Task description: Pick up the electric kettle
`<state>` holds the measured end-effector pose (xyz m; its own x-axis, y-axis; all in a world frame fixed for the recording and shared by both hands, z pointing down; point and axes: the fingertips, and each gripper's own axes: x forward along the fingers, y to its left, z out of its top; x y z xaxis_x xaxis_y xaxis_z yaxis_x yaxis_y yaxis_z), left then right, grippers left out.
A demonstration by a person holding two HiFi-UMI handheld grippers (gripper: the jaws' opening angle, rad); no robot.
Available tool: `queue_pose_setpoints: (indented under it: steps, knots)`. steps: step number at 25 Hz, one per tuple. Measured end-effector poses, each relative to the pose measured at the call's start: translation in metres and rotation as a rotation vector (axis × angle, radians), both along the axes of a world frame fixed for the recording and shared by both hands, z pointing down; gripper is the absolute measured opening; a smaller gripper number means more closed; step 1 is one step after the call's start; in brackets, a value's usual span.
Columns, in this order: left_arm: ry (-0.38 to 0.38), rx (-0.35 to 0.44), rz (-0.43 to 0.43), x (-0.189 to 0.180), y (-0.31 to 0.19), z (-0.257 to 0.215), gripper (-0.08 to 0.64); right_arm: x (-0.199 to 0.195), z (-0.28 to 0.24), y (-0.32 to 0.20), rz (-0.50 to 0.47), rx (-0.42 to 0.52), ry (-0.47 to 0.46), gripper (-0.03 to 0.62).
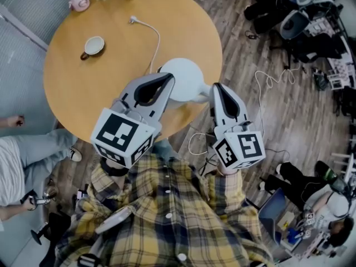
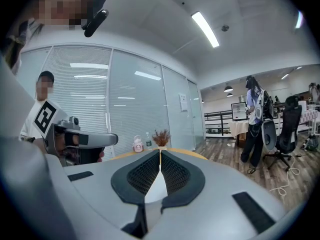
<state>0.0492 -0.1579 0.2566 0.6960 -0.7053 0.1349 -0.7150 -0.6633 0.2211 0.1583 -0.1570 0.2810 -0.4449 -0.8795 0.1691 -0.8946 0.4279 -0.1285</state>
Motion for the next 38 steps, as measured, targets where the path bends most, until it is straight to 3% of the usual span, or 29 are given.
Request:
queue_pose_setpoints:
  steps: [13,16,22,38]
  knots:
    - [-0.005,-0.019,-0.019,-0.007,-0.007,0.013,0.003,0.017,0.025,0.004,0.057,-0.031,0.045,0.039]
    - [-0.007,-0.026,-0.038,-0.013,-0.011,0.018,0.003,0.024,0.035,0.004,0.077,-0.043,0.046,0.132]
    - [-0.025,-0.033,-0.089,-0.029,-0.02,0.029,0.003,0.04,0.057,0.004,0.136,-0.059,0.062,0.194]
    - [-0.035,-0.108,-0.134,-0.048,-0.025,0.079,0.003,0.04,0.114,0.006,0.126,-0.161,0.081,0.222]
